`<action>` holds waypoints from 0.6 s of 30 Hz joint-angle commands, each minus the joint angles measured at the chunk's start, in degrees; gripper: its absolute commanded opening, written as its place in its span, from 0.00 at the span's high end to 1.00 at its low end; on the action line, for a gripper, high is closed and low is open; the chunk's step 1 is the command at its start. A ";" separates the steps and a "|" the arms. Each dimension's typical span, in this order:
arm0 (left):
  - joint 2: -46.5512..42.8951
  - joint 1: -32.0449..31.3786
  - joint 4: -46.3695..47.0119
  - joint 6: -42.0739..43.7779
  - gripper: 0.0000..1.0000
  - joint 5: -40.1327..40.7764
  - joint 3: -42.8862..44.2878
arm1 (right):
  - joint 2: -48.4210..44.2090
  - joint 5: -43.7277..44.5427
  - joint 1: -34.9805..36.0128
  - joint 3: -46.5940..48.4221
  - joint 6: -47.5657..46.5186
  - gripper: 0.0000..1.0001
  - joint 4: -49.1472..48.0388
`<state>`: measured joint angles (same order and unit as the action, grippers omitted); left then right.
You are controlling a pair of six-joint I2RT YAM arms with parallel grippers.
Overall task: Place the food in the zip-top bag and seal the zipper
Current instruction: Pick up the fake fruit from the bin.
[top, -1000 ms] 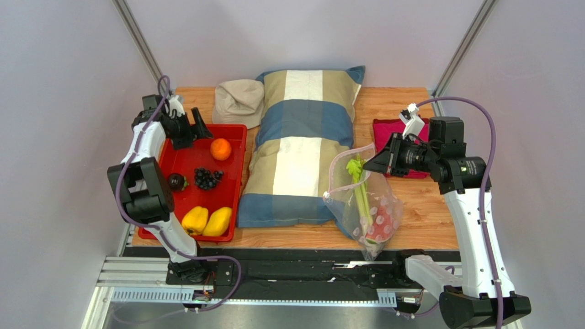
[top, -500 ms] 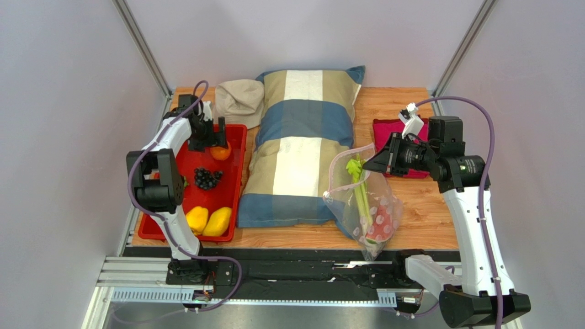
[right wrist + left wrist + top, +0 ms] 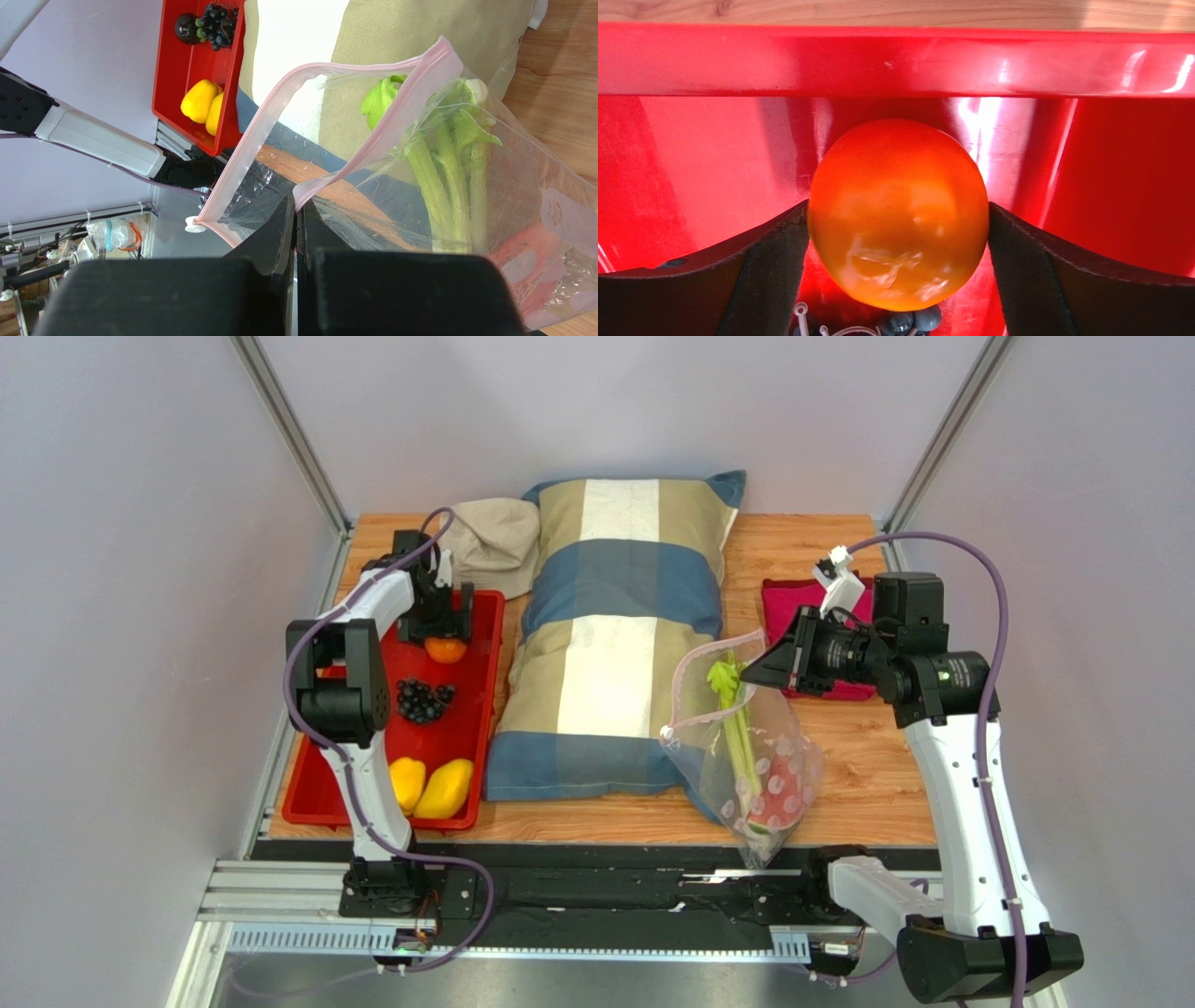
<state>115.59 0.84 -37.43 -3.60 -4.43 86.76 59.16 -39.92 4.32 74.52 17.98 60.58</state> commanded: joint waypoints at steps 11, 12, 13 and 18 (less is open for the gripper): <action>-17.66 -0.58 -4.56 3.51 0.63 -5.49 2.00 | -0.80 0.55 -0.01 0.80 -1.37 1.00 -1.34; -19.07 -2.58 -5.63 3.42 0.64 -6.90 3.14 | -0.97 0.63 -0.10 0.71 -1.45 1.00 -1.16; -21.61 -3.64 -6.68 3.33 0.65 -8.48 6.11 | -1.06 0.72 -0.10 0.54 -1.54 1.00 -1.16; -27.25 -12.69 -9.15 -1.58 0.68 -20.70 14.30 | -1.50 0.99 -0.01 0.10 -1.19 1.00 -0.99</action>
<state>94.89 -4.64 -44.80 -2.24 -13.06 94.43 59.05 -39.44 4.32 74.50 17.52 60.58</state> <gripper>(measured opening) 0.803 0.011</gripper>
